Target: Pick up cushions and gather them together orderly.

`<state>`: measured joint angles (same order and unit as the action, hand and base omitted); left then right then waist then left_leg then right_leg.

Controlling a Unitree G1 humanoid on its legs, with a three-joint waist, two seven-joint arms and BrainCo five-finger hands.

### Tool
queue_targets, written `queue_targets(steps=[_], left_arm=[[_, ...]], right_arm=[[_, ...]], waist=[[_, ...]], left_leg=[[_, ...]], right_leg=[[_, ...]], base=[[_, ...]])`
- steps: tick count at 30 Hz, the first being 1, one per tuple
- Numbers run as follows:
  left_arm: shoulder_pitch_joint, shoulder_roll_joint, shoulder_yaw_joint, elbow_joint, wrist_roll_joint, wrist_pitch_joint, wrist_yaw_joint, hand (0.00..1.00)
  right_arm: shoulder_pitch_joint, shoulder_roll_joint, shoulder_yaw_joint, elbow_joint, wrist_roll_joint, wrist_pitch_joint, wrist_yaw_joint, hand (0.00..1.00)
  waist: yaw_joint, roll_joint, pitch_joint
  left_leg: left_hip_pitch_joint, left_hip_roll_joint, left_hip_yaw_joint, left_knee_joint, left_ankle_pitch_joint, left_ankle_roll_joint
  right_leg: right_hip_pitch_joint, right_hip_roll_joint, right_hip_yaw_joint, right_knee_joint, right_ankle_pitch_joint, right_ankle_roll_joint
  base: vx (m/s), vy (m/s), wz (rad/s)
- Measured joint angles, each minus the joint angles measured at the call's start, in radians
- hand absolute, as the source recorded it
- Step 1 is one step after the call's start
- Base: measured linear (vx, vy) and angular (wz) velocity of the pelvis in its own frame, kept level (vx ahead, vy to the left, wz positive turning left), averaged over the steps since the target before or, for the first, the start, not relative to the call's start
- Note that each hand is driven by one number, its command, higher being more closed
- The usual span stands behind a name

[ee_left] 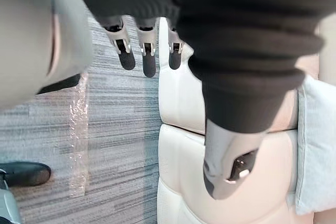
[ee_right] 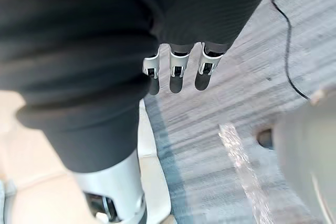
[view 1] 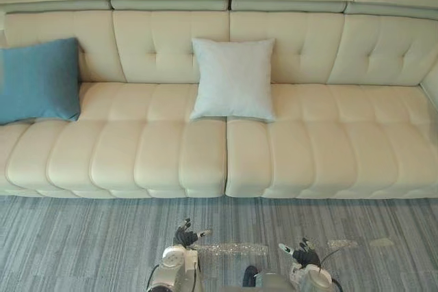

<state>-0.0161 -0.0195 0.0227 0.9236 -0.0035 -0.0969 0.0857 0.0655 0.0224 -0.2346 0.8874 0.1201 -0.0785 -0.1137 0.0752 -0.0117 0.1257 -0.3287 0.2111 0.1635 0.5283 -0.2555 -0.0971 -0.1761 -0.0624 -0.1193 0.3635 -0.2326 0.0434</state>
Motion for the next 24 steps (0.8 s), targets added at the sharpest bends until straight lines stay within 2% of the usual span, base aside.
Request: queue_targets(steps=[2,3,5,8,10,12,13,14,15,16,17,19,21,23,24], left_arm=[[0.017,0.026,0.000,0.000,0.001,0.002,0.004,0.00],[0.023,0.034,0.000,0.001,0.001,0.003,0.006,0.00],[0.030,0.040,0.000,0.013,0.003,0.003,0.010,0.00],[0.030,0.045,0.000,0.033,0.019,0.003,0.011,0.00],[0.027,0.048,0.000,0.046,0.023,0.002,0.011,0.00],[0.028,0.050,-0.001,0.051,0.026,0.003,0.011,0.00],[0.028,0.051,-0.001,0.055,0.029,0.003,0.011,0.00],[0.026,0.057,0.000,0.063,0.033,0.003,0.012,0.00],[0.028,0.058,0.000,0.070,0.035,0.004,0.012,0.00],[0.030,0.066,0.000,0.078,0.042,0.007,0.011,0.00],[0.030,0.076,-0.002,0.082,0.043,0.015,0.011,0.00],[0.017,0.099,-0.001,0.082,0.043,0.017,0.015,0.00],[-0.003,0.127,-0.004,0.081,0.043,0.015,0.019,0.00],[-0.020,0.165,-0.018,0.079,0.044,0.014,0.024,0.00],[-0.035,0.178,-0.021,0.088,0.052,0.015,0.029,0.00]], right_arm=[[0.007,0.036,0.001,0.001,0.000,0.000,0.011,0.00],[0.012,0.038,0.002,0.002,0.001,0.000,0.019,0.00],[0.020,0.038,-0.011,0.006,0.001,0.000,0.019,0.00],[0.020,0.037,-0.038,0.037,0.001,0.002,0.018,0.00],[0.015,0.034,-0.039,0.042,0.001,0.006,0.017,0.00],[-0.002,0.024,-0.036,0.058,0.000,0.008,0.018,0.00],[-0.016,0.015,-0.035,0.075,-0.001,0.009,0.018,0.00],[-0.030,0.003,-0.033,0.085,-0.002,0.009,0.017,0.00],[-0.041,-0.008,-0.024,0.094,-0.003,0.010,0.017,0.00],[-0.063,-0.025,-0.008,0.115,-0.004,0.011,0.017,0.00],[-0.070,-0.036,-0.004,0.116,-0.007,0.011,0.016,0.00],[-0.084,-0.060,0.006,0.115,-0.028,0.011,0.016,0.00],[-0.083,-0.077,0.008,0.114,-0.041,0.012,0.016,0.00],[-0.072,-0.079,0.015,0.114,-0.041,0.012,0.015,0.00],[-0.077,-0.098,0.025,0.120,-0.041,0.014,0.016,0.00]], waist=[[-0.012,-0.029,-0.018],[-0.019,-0.032,-0.031],[-0.020,-0.037,-0.048],[-0.025,-0.040,-0.053],[-0.032,-0.040,-0.054],[-0.038,-0.034,-0.052],[-0.045,-0.029,-0.052],[-0.052,-0.014,-0.045],[-0.058,-0.004,-0.042],[-0.061,0.009,-0.033],[-0.063,0.015,-0.027],[-0.068,0.027,-0.013],[-0.079,0.030,0.000],[-0.088,-0.008,0.002],[-0.084,-0.013,0.007]], left_leg=[[0.018,-0.033,0.033,-0.037,0.002,0.007],[0.020,-0.044,0.044,-0.041,-0.002,0.012],[0.030,-0.064,0.065,-0.064,-0.008,0.022],[0.059,-0.086,0.106,-0.099,-0.009,0.025],[0.076,-0.085,0.149,-0.103,-0.020,0.034],[0.091,-0.072,0.193,-0.107,-0.032,0.034],[0.095,-0.063,0.221,-0.106,-0.034,0.030],[0.104,-0.034,0.257,-0.102,-0.021,0.050],[0.111,-0.016,0.280,-0.099,-0.018,0.054],[0.133,0.014,0.305,-0.103,-0.009,0.069],[0.164,0.028,0.330,-0.107,-0.007,0.070],[0.216,0.062,0.351,-0.103,-0.008,0.068],[0.248,0.099,0.354,-0.098,-0.002,0.041],[0.282,0.104,0.355,-0.087,-0.014,-0.027],[0.301,0.131,0.334,-0.070,-0.038,-0.071]], right_leg=[[-0.002,-0.024,0.029,-0.026,0.015,0.025],[-0.003,-0.033,0.043,-0.049,0.030,0.032],[-0.002,-0.042,0.077,-0.087,0.049,0.048],[-0.002,-0.044,0.151,-0.129,0.076,0.048],[-0.020,-0.042,0.195,-0.124,0.087,0.050],[-0.051,-0.037,0.186,-0.094,0.109,0.055],[-0.076,-0.031,0.161,-0.076,0.123,0.045],[-0.094,-0.025,0.094,-0.073,0.144,0.017],[-0.102,-0.024,0.028,-0.081,0.165,-0.013],[-0.101,-0.027,-0.070,-0.084,0.185,-0.042],[-0.100,-0.040,-0.167,-0.074,0.169,-0.057],[-0.104,-0.066,-0.244,-0.062,0.160,-0.046],[-0.116,-0.093,-0.246,-0.070,0.175,-0.026],[-0.128,-0.146,-0.226,-0.107,0.235,-0.023],[-0.151,-0.131,-0.220,-0.052,0.249,-0.011]], base=[[-0.07,0.193,-0.21],[-0.08,0.179,-0.25],[-0.05,0.166,-0.31],[0.01,0.101,-0.46],[0.07,0.071,-0.69],[0.08,0.033,-0.83],[0.10,0.044,-1.00],[0.12,0.020,-1.06],[0.14,-0.012,-1.26],[0.13,-0.095,-1.34],[0.09,-0.092,-1.28],[0.10,-0.163,-0.98],[0.12,-0.255,-0.43],[0.17,-0.337,-0.27],[0.14,-0.291,-0.60]])
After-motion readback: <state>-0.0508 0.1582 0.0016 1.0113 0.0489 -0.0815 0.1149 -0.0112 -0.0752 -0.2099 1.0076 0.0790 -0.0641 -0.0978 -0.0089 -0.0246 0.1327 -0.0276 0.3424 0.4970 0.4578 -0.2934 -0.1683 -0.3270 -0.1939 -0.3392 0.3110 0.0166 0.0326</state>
